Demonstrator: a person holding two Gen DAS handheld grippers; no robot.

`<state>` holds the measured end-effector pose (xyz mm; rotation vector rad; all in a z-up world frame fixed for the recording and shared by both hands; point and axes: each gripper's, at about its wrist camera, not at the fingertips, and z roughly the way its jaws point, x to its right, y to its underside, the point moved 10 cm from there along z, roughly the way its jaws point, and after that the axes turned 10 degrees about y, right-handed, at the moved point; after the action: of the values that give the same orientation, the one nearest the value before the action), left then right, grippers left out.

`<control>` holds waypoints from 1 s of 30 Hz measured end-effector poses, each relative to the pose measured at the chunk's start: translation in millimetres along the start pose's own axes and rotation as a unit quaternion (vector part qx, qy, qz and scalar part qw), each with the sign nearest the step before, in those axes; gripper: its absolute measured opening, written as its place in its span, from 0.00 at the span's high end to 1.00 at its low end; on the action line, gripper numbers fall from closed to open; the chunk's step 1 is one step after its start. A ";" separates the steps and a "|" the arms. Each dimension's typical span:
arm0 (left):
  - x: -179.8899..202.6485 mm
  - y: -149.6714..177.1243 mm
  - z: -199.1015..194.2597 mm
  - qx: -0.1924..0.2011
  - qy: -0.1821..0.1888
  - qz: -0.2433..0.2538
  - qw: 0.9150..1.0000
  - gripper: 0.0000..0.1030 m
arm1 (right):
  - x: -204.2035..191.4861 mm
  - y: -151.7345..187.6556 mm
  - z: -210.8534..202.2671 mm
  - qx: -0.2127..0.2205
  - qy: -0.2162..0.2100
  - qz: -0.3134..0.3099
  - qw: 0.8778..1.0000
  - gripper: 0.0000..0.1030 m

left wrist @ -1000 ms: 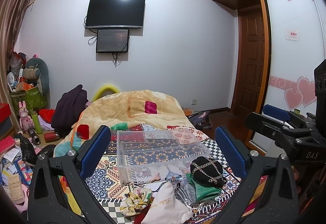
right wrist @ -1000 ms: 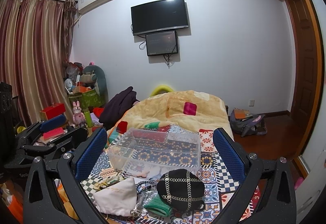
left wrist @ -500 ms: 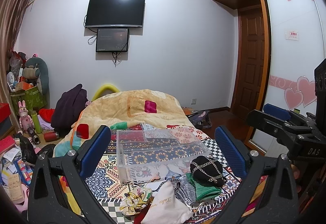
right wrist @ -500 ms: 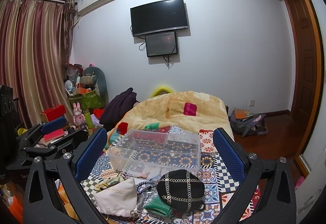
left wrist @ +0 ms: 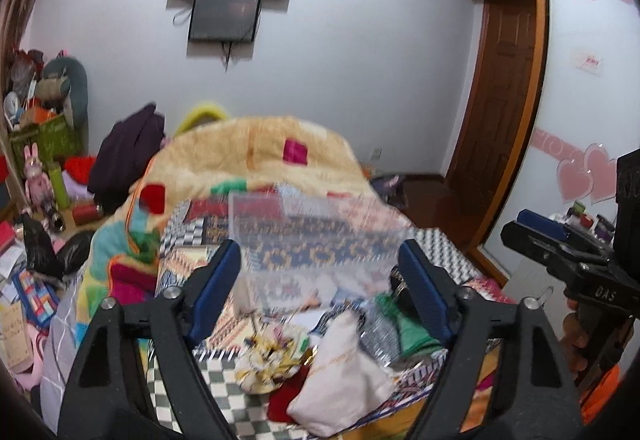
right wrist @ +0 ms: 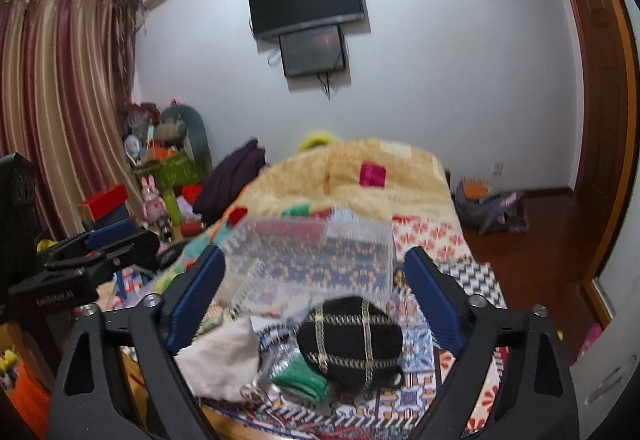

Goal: Organize soft objects
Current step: 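Grasp the floral scrunchie with the left tool while the right tool grasps the black knit hat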

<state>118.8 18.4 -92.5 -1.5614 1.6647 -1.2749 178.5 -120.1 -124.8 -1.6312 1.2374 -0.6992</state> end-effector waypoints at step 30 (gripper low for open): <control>-66.5 122.3 62.9 -0.154 -0.030 -0.058 0.986 0.83 | -6.7 92.3 63.4 -0.160 -0.018 -0.010 0.987 0.72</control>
<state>129.6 51.1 -241.3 -1.8820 1.8222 -1.0510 193.2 -97.0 -233.7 -1.9093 1.3605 -0.4977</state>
